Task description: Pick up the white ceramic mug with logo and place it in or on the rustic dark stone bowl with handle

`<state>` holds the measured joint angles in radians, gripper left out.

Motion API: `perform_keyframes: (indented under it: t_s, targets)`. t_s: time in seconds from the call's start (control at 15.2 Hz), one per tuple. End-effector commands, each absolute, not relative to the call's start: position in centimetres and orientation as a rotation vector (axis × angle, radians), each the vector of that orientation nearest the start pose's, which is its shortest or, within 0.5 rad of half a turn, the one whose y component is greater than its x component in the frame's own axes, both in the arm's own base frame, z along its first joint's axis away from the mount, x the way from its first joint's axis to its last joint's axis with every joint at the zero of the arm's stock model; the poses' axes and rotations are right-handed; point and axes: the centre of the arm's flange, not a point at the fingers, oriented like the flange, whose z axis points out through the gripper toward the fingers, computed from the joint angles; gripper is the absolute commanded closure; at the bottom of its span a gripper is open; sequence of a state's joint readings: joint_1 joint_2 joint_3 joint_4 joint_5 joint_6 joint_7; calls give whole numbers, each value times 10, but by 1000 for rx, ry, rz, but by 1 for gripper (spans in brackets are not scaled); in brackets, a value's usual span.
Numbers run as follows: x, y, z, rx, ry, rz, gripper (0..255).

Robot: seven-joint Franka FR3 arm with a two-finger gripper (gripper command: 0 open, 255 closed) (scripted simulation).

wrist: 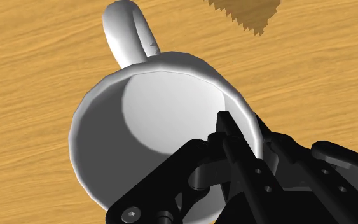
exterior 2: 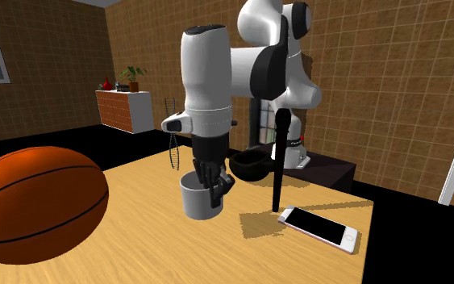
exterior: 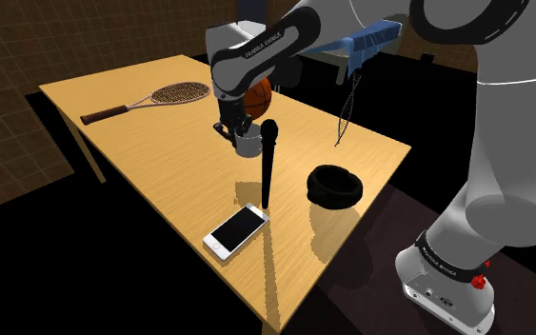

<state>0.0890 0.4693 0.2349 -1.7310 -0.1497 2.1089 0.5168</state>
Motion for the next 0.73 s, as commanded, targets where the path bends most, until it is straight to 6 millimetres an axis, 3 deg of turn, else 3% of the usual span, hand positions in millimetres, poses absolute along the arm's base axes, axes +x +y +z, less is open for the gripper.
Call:
perform_keyframes:
  t_s: [0.0,0.66]
  targets:
    - [626,188,321,-3182,209,98,255]
    - [626,188,374,-3182,209,98,255]
